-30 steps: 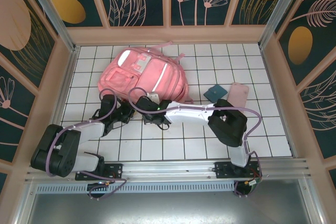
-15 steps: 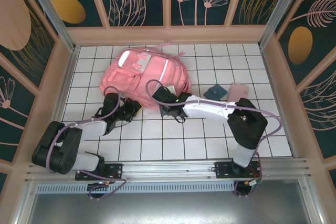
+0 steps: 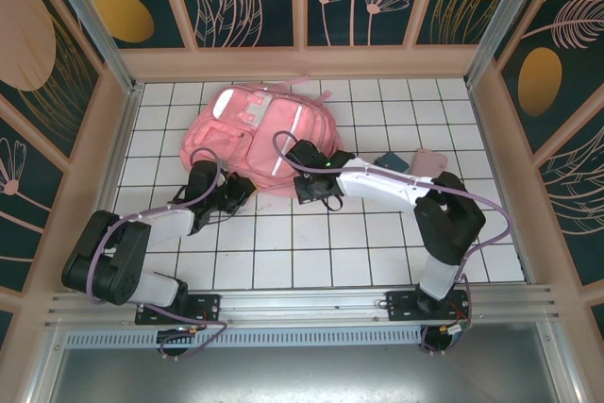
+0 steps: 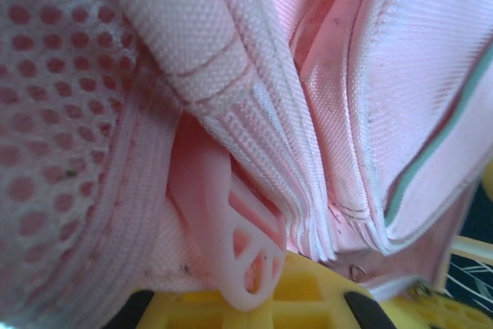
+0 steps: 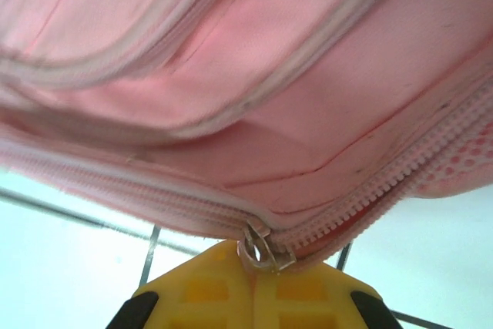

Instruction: Pack the student bag

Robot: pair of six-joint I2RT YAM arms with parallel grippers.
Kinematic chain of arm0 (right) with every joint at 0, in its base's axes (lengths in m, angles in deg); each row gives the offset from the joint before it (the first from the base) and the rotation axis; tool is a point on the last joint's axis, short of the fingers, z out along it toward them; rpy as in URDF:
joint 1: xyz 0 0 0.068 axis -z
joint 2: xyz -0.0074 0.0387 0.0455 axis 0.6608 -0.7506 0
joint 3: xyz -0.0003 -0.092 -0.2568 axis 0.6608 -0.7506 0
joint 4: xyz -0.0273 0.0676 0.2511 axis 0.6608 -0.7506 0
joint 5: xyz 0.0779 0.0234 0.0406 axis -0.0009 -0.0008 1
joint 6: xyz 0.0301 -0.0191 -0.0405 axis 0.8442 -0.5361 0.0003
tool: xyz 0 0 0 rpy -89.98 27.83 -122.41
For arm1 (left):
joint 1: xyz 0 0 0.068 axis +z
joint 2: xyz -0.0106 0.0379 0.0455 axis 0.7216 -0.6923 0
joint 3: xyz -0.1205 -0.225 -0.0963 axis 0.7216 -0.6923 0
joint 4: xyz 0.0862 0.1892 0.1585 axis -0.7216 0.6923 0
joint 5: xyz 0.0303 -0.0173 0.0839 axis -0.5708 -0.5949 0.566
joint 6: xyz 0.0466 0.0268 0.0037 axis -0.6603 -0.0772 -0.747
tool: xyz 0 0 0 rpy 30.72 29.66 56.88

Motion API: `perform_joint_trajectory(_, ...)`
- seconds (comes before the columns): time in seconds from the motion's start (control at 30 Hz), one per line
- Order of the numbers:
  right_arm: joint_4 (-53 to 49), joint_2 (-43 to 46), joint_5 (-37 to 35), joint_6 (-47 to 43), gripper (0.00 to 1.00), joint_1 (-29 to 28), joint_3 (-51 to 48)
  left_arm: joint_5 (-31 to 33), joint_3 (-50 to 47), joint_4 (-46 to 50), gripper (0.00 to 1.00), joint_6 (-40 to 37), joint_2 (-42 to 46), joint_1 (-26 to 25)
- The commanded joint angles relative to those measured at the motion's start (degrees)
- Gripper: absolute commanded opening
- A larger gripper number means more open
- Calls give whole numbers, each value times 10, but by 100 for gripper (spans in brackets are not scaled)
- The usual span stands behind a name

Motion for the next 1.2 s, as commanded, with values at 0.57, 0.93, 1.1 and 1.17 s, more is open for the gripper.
perform_joint_trajectory(0.57, 26, -40, 54, 44, 0, -85, 94, 137, 72, 163, 64, -86, 26, 23)
perform_joint_trajectory(0.93, 52, -76, 109, 30, 0, -85, 129, -30, -23, 5, 51, 67, 75, 13)
perform_joint_trajectory(1.1, 49, -84, 128, 23, 0, -90, 126, -42, -30, -29, 50, 85, 60, 8)
perform_joint_trajectory(1.17, 41, -87, 131, 15, 0, -95, 127, -45, -31, -53, 49, 91, 48, 7)
